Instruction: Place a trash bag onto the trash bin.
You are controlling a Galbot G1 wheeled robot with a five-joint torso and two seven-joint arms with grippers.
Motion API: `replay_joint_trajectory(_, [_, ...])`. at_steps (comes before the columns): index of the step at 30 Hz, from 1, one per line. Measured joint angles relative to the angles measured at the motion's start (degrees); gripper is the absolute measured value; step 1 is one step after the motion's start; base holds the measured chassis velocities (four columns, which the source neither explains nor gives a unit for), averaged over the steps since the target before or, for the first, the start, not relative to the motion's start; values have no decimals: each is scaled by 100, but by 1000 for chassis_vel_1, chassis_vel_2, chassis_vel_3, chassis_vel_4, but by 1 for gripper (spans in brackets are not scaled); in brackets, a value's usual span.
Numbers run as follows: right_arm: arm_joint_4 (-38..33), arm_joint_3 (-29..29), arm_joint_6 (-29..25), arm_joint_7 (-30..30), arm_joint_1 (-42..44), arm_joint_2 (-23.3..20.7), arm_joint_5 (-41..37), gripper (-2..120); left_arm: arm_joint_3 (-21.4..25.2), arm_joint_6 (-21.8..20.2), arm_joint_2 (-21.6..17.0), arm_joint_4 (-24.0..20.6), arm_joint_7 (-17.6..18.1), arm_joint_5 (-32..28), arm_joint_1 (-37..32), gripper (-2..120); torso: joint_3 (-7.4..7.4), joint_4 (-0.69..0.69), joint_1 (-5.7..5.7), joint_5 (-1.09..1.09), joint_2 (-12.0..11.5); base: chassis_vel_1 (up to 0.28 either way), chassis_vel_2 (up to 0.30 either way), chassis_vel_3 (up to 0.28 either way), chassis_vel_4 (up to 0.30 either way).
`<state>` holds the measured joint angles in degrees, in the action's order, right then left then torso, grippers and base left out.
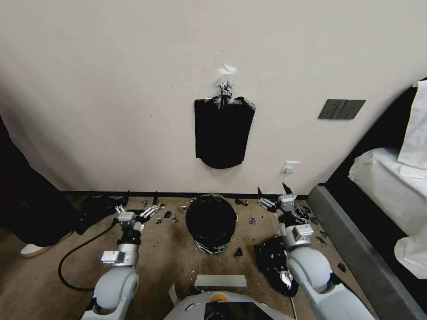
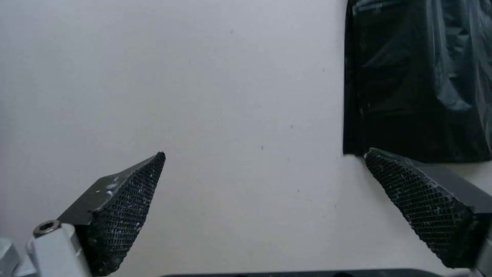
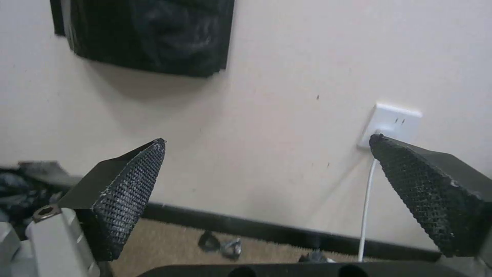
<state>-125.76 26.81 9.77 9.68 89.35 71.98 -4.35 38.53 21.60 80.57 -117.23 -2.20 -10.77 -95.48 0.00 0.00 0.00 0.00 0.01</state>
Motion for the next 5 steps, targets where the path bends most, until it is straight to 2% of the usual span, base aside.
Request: replay_joint_trajectory(5, [192,-18,25,-14,62,244,214,100,-29,100,113,305,-54,53,-52,100,0,0,0,0,0,0,0,0,0])
